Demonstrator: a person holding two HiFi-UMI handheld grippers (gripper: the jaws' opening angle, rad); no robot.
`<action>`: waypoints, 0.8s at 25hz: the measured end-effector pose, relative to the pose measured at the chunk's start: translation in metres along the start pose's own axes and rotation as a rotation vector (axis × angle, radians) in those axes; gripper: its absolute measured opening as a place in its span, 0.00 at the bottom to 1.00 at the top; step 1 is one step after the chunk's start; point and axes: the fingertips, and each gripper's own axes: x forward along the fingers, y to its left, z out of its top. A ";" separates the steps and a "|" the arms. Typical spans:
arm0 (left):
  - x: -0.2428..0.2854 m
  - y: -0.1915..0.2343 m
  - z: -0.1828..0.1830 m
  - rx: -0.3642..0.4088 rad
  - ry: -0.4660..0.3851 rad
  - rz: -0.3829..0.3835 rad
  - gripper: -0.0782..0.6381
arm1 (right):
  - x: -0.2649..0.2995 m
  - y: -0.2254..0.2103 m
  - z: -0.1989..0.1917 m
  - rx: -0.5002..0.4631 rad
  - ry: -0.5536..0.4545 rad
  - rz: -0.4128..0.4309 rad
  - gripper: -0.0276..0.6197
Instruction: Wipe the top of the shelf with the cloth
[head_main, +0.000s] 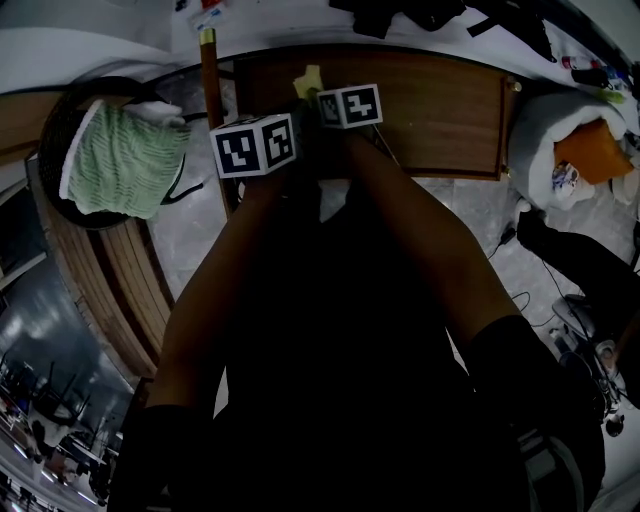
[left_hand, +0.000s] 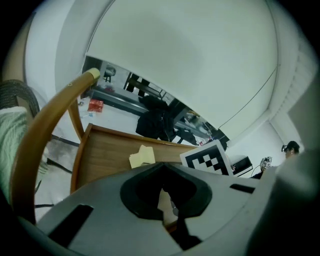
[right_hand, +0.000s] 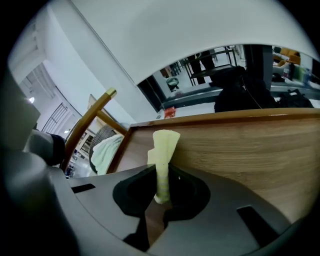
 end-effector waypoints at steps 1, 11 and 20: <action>0.006 -0.004 -0.003 -0.004 0.009 -0.001 0.12 | -0.004 -0.007 -0.002 0.000 0.006 -0.005 0.12; 0.068 -0.047 -0.033 -0.040 0.074 -0.003 0.12 | -0.058 -0.078 -0.017 0.036 0.023 -0.033 0.12; 0.124 -0.096 -0.053 -0.030 0.120 -0.025 0.12 | -0.106 -0.144 -0.031 0.054 0.006 -0.067 0.12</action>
